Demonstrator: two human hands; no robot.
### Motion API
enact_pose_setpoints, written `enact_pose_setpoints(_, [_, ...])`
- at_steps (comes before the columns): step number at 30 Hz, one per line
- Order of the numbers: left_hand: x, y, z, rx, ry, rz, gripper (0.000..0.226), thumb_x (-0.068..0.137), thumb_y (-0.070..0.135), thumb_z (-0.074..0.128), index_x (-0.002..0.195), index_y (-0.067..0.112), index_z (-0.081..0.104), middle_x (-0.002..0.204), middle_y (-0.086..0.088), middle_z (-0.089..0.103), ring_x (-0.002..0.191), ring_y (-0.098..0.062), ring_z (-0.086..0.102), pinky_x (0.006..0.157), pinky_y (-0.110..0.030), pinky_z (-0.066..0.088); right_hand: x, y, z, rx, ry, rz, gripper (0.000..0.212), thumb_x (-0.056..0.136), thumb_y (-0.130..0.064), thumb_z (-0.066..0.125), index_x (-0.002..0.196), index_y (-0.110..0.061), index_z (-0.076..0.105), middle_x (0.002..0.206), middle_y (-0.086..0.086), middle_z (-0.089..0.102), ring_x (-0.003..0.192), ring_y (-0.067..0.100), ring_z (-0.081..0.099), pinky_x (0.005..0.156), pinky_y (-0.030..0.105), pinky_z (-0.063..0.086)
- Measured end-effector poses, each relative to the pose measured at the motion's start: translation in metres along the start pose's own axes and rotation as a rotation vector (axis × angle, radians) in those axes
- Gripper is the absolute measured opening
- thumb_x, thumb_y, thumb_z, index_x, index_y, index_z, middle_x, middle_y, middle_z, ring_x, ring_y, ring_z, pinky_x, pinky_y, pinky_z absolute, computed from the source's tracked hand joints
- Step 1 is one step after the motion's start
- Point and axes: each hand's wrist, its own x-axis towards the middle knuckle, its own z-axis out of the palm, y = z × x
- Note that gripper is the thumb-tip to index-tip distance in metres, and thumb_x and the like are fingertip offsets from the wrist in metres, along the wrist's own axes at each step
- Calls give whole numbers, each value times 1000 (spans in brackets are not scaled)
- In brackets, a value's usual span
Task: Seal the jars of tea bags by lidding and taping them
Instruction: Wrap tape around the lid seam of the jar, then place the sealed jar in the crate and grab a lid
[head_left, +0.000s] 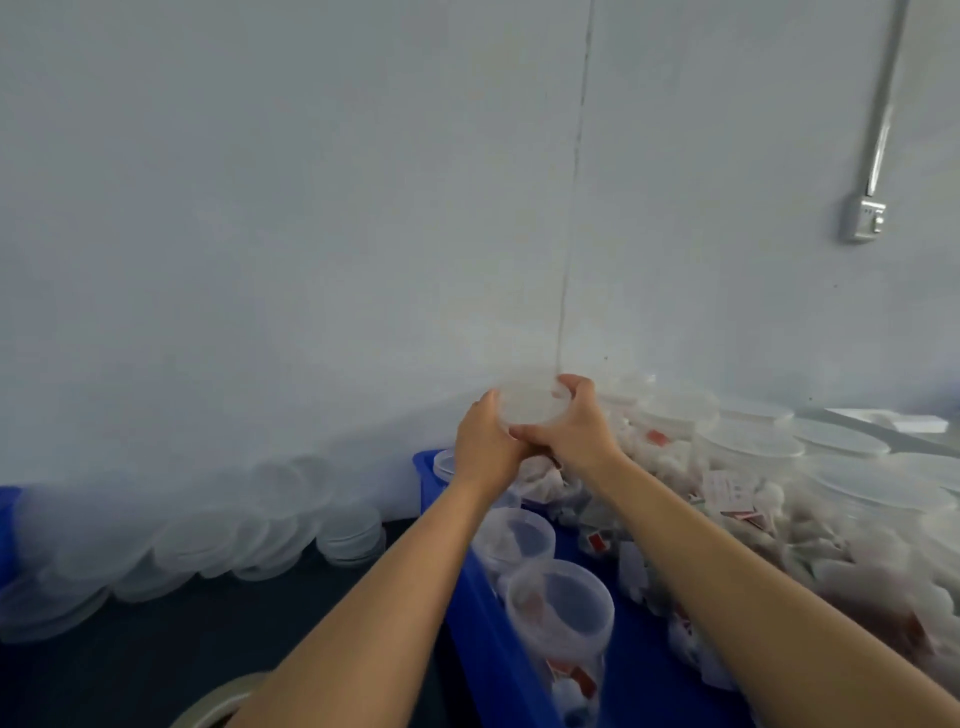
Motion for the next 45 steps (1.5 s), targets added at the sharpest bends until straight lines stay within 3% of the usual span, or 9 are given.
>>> enact_pose_setpoints(3, [10,-21,10,-139,-57,6,44,78,2,70,110,26,52,110,-2,67,102,-19,65,89,-35,55,18,22,11,-105,60,-51,97,66,-13,88,142,-13,28,135,11,45,122,29,50,98,45,50])
enact_pose_setpoints(7, [24,-45,20,-123,-125,-45,31,87,0,61,116,11,56,113,-10,66,103,-21,63,88,-32,55,35,49,18,-101,137,-26,96,66,-12,87,142,-9,29,139,10,40,128,25,41,105,36,42])
enact_pose_setpoints(11, [34,-71,24,94,-207,-103,22,94,-1,49,115,0,55,117,-17,61,108,-29,59,92,-43,51,44,72,25,-15,91,84,90,68,-7,85,140,-4,31,129,10,45,119,23,48,89,24,41])
enact_pose_setpoints(19, [35,-98,16,740,-358,-6,39,99,32,45,130,9,50,132,-14,56,126,-34,46,104,-46,36,53,113,43,115,-55,399,86,74,-2,81,142,-14,29,135,21,44,117,37,52,93,49,50])
enact_pose_setpoints(23, [34,-97,16,825,-463,-3,50,101,44,36,138,11,46,147,-12,44,136,-32,35,111,-47,23,56,127,42,30,-93,435,81,81,-13,77,143,-18,26,135,20,44,114,36,53,66,36,49])
enact_pose_setpoints(31, [33,-93,16,867,-485,16,52,103,44,30,144,15,43,154,-7,34,139,-31,31,113,-49,18,56,109,45,-448,-116,407,52,97,-24,52,144,-14,32,150,19,24,131,36,36,103,38,36])
enact_pose_setpoints(34, [32,-90,16,866,-507,8,50,103,44,29,139,14,49,151,-8,39,138,-31,33,112,-51,19,56,103,45,-467,-196,357,23,99,-12,47,122,-13,52,124,17,53,115,31,51,102,43,41])
enact_pose_setpoints(39, [25,-81,7,722,-490,-23,44,102,39,36,117,8,64,127,-14,61,116,-30,54,101,-47,39,44,96,43,-122,-235,496,21,95,-8,53,74,-9,57,55,8,52,46,15,46,43,21,37])
enact_pose_setpoints(45, [3,-63,-46,669,-317,-88,31,96,28,48,95,5,67,106,-15,67,98,-32,60,72,-33,40,31,52,52,-490,-129,221,22,93,-2,48,115,-2,50,106,20,57,100,33,54,84,37,47])
